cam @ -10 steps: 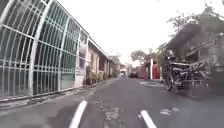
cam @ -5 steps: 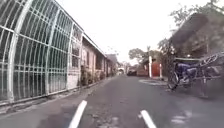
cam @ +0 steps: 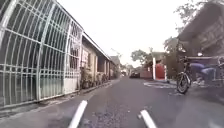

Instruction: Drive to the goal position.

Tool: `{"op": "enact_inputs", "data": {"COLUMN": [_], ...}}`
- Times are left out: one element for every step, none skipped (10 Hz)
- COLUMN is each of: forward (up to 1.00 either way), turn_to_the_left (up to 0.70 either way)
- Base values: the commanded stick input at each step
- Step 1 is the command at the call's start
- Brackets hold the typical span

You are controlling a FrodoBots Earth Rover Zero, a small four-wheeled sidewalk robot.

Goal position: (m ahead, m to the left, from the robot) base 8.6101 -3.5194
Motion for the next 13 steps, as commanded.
{"op": "enact_inputs", "data": {"forward": [0.85,0.85,0.85,0.85,0.85,0.85,0.85,0.85,0.85,0.85,0.85,0.85,0.85], "turn_to_the_left": [0.00,-0.34,-0.34,-0.34,-0.34,-0.22,0.00,0.00,0.00,0.00,-0.34,-0.34,-0.34]}}
